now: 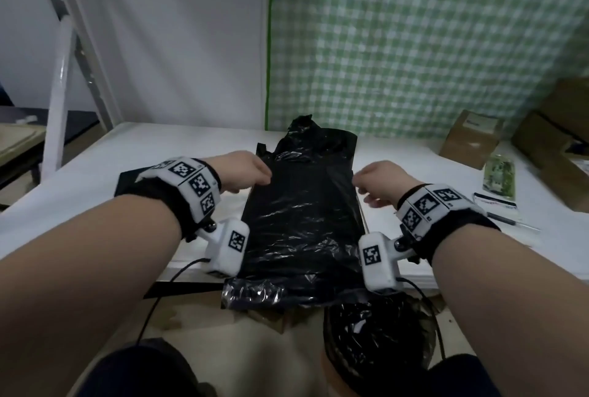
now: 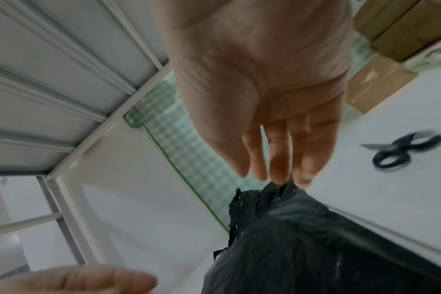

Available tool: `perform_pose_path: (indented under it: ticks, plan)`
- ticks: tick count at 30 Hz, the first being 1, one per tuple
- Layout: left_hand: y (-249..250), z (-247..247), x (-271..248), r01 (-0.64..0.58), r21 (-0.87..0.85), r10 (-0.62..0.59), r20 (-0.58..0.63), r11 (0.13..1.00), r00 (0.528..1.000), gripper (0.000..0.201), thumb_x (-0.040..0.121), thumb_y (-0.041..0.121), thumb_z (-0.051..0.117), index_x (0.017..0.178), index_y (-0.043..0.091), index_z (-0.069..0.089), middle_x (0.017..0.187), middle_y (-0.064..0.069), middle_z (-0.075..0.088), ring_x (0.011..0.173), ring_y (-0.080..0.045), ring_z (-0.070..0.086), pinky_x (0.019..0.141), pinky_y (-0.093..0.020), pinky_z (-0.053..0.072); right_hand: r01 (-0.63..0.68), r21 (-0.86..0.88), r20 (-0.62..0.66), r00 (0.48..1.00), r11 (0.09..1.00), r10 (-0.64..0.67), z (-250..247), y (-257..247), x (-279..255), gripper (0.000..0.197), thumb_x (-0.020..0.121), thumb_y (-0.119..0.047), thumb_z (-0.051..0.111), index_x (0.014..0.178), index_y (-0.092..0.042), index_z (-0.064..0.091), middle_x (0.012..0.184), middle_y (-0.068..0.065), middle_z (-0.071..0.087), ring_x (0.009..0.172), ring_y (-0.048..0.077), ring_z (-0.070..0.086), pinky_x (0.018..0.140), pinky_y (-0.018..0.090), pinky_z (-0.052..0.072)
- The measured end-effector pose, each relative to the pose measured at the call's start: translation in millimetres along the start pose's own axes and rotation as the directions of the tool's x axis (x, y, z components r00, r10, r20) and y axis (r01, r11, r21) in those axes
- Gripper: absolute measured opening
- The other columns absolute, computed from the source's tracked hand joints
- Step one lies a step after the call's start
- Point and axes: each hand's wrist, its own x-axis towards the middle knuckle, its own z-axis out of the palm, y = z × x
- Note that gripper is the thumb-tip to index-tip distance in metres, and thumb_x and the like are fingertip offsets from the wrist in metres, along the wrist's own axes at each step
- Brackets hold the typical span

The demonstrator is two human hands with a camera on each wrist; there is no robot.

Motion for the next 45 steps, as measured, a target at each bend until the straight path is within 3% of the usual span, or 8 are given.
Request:
perform_pose_path:
  ticks: [4, 9, 13, 20, 29, 35, 41, 45]
  plan:
    - [10, 18, 37, -0.099, 0.026, 0.100, -0.047, 0.995, 0.994, 0.042, 0.094, 0.018, 0.051, 0.136, 0.013, 0.049, 0.143, -0.004, 0.046, 0.131, -0.019, 0.042, 0.106, -0.024, 0.030, 0.102, -0.009, -0.034, 0.994, 0.995, -0.102, 24, -12, 24, 0.037, 0.094, -0.020, 0.048, 0.128, -0.007, 0.057, 0.118, 0.009, 0.061, 0.113, 0.024, 0.055, 0.105, 0.040, 0.042]
    - [8, 42, 88, -0.114, 0.256, 0.076, 0.151, 0.960, 0.986, 0.063, 0.095, 0.035, 0.047, 0.149, 0.028, 0.017, 0.159, -0.004, 0.007, 0.146, -0.026, 0.009, 0.118, -0.034, 0.011, 0.178, -0.086, 0.052, 0.983, 0.980, -0.174, 58, -19, 60, 0.051, 0.098, -0.025, 0.041, 0.147, -0.015, 0.031, 0.155, 0.008, 0.028, 0.143, 0.026, 0.025, 0.117, 0.031, 0.020]
    - [4, 57, 116, -0.122, 0.343, 0.042, 0.231, 0.931, 0.972, 0.069, 0.095, 0.039, 0.043, 0.149, 0.036, -0.002, 0.158, -0.001, -0.014, 0.145, -0.030, -0.016, 0.117, -0.054, 0.002, 0.170, -0.187, 0.187, 0.973, 0.968, -0.135, 80, -18, 85, 0.060, 0.099, -0.026, 0.036, 0.152, -0.024, 0.009, 0.161, 0.006, -0.005, 0.147, 0.033, -0.009, 0.119, 0.045, 0.004]
    - [-12, 72, 121, -0.177, 0.509, -0.013, 0.348, 0.842, 0.937, 0.083, 0.092, 0.045, 0.047, 0.146, 0.037, -0.017, 0.155, 0.002, -0.028, 0.143, -0.026, -0.023, 0.112, -0.059, -0.003, 0.179, -0.313, 0.413, 0.910, 0.933, -0.036, 93, 5, 89, 0.076, 0.098, -0.026, 0.043, 0.150, -0.030, -0.013, 0.155, 0.002, -0.029, 0.145, 0.035, -0.014, 0.117, 0.045, 0.003]
    - [-23, 71, 78, -0.240, 0.527, 0.005, 0.407, 0.815, 0.913, 0.091, 0.088, 0.028, 0.061, 0.146, 0.042, -0.008, 0.153, 0.000, -0.032, 0.141, -0.027, -0.027, 0.116, -0.052, -0.001, 0.198, -0.402, 0.369, 0.928, 0.894, -0.039, 94, 13, 63, 0.094, 0.089, -0.021, 0.062, 0.150, -0.034, -0.008, 0.158, 0.004, -0.024, 0.148, 0.031, -0.005, 0.119, 0.046, 0.013]
    - [-45, 69, 44, -0.287, 0.442, 0.040, 0.489, 0.850, 0.871, 0.071, 0.095, 0.016, 0.046, 0.148, 0.039, 0.004, 0.155, 0.006, -0.026, 0.143, -0.021, -0.023, 0.119, -0.041, 0.002, 0.346, -0.348, 0.318, 0.918, 0.871, -0.238, 89, 28, 32, 0.070, 0.085, -0.008, 0.062, 0.144, -0.035, 0.035, 0.161, -0.007, 0.005, 0.143, 0.018, 0.026, 0.111, 0.021, 0.024]
    - [-65, 78, 17, -0.325, 0.415, 0.097, 0.483, 0.850, 0.870, 0.061, 0.099, 0.022, 0.038, 0.149, 0.035, 0.004, 0.158, 0.005, -0.015, 0.145, -0.020, -0.015, 0.120, -0.042, -0.001, 0.342, -0.353, 0.350, 0.912, 0.871, -0.216, 81, 44, 2, 0.053, 0.087, -0.010, 0.060, 0.135, -0.030, 0.051, 0.154, -0.008, 0.031, 0.142, 0.014, 0.029, 0.115, 0.022, 0.020]
    - [-74, 81, 0, -0.349, 0.308, 0.197, 0.430, 0.885, 0.881, 0.057, 0.098, 0.018, 0.045, 0.147, 0.035, 0.021, 0.159, 0.008, 0.001, 0.146, -0.014, -0.007, 0.120, -0.034, 0.002, 0.336, -0.285, 0.291, 0.923, 0.897, -0.253, 79, 58, -15, 0.043, 0.085, -0.008, 0.064, 0.125, -0.022, 0.062, 0.145, -0.007, 0.046, 0.135, 0.012, 0.041, 0.107, 0.014, 0.022]
